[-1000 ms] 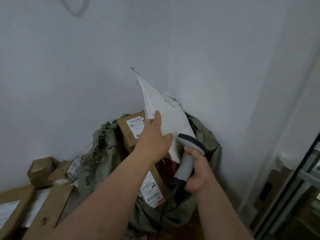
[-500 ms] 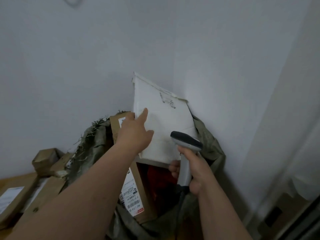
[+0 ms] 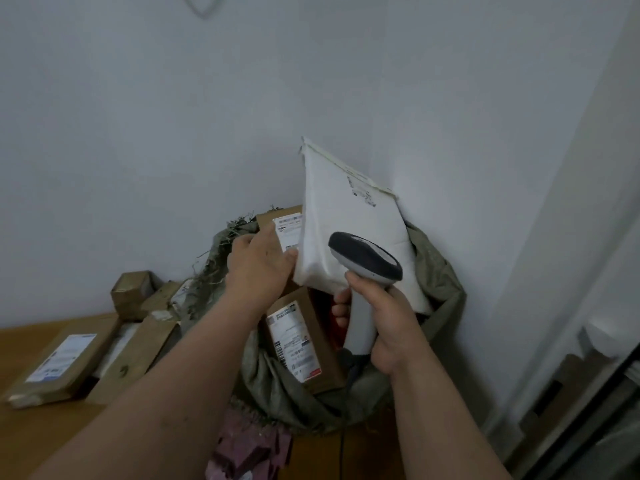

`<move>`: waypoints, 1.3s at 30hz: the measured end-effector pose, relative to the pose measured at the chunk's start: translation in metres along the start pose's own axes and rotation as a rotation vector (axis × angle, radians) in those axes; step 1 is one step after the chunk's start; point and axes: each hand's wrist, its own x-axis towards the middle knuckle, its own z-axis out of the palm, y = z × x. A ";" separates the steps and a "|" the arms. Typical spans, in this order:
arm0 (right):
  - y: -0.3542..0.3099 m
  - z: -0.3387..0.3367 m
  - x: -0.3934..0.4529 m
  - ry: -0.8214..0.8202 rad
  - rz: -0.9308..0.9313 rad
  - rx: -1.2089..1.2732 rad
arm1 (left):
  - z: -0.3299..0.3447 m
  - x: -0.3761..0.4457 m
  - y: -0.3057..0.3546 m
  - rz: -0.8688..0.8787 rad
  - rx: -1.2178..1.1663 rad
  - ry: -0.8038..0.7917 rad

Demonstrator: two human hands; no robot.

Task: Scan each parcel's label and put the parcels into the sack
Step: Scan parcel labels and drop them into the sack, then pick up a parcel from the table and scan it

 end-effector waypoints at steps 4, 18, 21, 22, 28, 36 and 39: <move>0.030 0.052 -0.023 -0.115 0.064 -0.095 | -0.045 -0.026 -0.046 -0.119 -0.085 0.042; 0.201 0.175 -0.099 -0.038 0.369 -0.390 | -0.158 -0.156 -0.261 -0.751 -0.304 -0.018; 0.228 0.176 -0.099 0.002 0.456 -0.427 | -0.152 -0.174 -0.294 -0.959 -0.394 -0.010; 0.235 0.174 -0.098 0.017 0.486 -0.445 | -0.148 -0.179 -0.302 -1.021 -0.432 -0.002; 0.271 0.153 -0.078 0.108 0.561 -0.573 | -0.109 -0.181 -0.337 -1.292 -0.653 0.024; 0.298 0.126 -0.035 0.080 0.694 -0.676 | -0.053 -0.150 -0.356 -1.460 -0.857 0.093; 0.305 0.124 -0.025 0.013 0.733 -0.758 | -0.045 -0.141 -0.360 -1.500 -0.853 0.131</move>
